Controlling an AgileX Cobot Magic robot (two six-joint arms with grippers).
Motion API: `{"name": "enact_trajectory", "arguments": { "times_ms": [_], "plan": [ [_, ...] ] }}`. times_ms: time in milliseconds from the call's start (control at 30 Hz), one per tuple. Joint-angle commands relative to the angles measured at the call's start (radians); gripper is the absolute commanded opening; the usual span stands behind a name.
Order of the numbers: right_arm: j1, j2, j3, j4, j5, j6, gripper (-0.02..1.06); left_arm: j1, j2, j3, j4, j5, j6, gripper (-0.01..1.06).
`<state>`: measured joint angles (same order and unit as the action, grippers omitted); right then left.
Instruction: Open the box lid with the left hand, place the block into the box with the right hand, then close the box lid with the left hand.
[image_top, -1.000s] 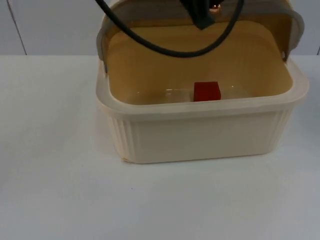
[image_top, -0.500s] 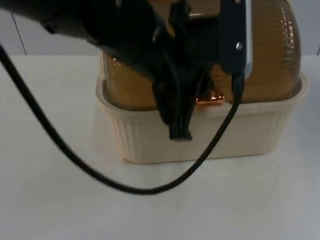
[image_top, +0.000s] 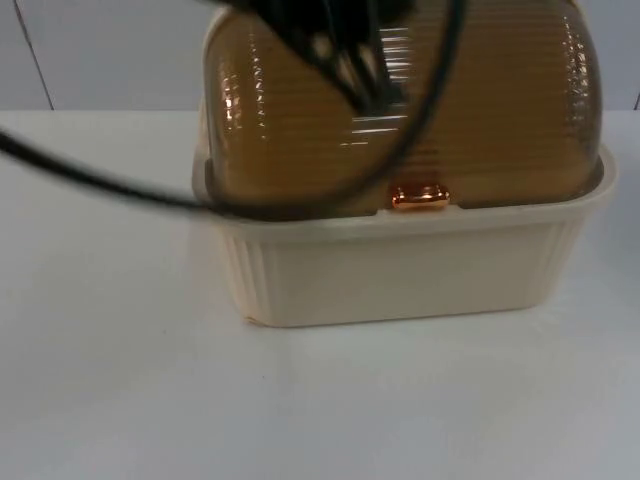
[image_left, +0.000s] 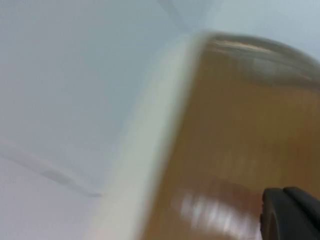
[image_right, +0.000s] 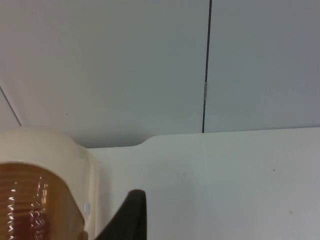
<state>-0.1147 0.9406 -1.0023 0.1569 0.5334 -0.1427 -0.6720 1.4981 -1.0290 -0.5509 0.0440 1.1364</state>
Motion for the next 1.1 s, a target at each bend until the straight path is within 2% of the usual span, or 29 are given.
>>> {"name": "enact_trajectory", "arguments": {
  "times_ms": [0,67,200,267,300,400,467,600,700,767,800,833,867,900,933,967,1000,1067],
  "plan": [
    [-0.001,-0.004,-0.003,0.002,0.003,0.001,1.04,0.063,-0.057,0.002,-0.123,-0.068,-0.021,0.00],
    [-0.001,-0.004,-0.003,0.002,0.003,0.001,1.04,0.085,-0.069,0.002,-0.156,-0.078,-0.021,0.00],
    [-0.001,-0.004,-0.003,0.002,0.012,0.005,1.04,0.288,-0.132,0.004,-0.421,-0.149,-0.021,0.00],
    [-0.001,-0.004,-0.003,0.002,0.014,0.005,1.04,0.346,-0.139,0.005,-0.517,-0.155,-0.021,0.00],
    [-0.001,-0.004,-0.003,0.002,0.014,0.005,1.04,0.346,-0.139,0.005,-0.517,-0.155,-0.021,0.00],
    [-0.001,-0.004,-0.003,0.002,0.021,0.005,1.04,0.477,-0.143,0.006,-0.697,-0.155,-0.021,0.00],
    [-0.001,-0.004,-0.003,0.004,0.020,0.005,1.04,0.513,-0.143,0.008,-0.732,-0.147,-0.021,0.00],
    [-0.001,-0.004,-0.003,0.004,0.027,0.005,1.04,0.554,-0.143,0.008,-0.707,-0.092,-0.017,0.00],
    [-0.001,-0.004,-0.003,0.004,0.034,0.005,1.04,0.556,-0.143,0.008,-0.707,-0.106,-0.017,0.00],
    [-0.001,-0.004,-0.003,0.004,0.038,0.005,1.04,0.556,-0.143,0.008,-0.707,-0.169,-0.017,0.00],
    [-0.001,-0.004,-0.003,0.004,0.038,0.005,1.04,0.556,-0.143,0.008,-0.699,-0.174,-0.017,0.05],
    [-0.001,-0.004,-0.003,0.004,0.038,0.005,1.04,0.556,-0.143,0.008,-0.682,-0.152,-0.015,0.16],
    [-0.001,-0.004,-0.003,0.004,0.038,0.005,1.04,0.556,-0.141,0.008,-0.666,-0.118,-0.012,0.36],
    [-0.001,-0.004,-0.003,0.004,0.038,0.005,1.04,0.556,-0.141,0.008,-0.661,-0.085,-0.009,0.65],
    [-0.001,-0.004,-0.003,0.004,0.038,0.005,1.04,0.556,-0.141,0.008,-0.661,-0.085,-0.009,0.65],
    [-0.001,-0.004,-0.003,0.004,0.038,0.005,1.04,0.556,-0.140,0.008,-0.673,-0.078,-0.009,0.96],
    [-0.001,-0.004,-0.003,0.004,0.038,0.005,1.04,0.554,-0.144,0.008,-0.656,-0.044,-0.012,1.02],
    [-0.001,-0.004,-0.003,0.004,0.038,0.005,1.04,0.554,-0.159,0.008,-0.675,-0.044,-0.012,0.98]
  ]
}}
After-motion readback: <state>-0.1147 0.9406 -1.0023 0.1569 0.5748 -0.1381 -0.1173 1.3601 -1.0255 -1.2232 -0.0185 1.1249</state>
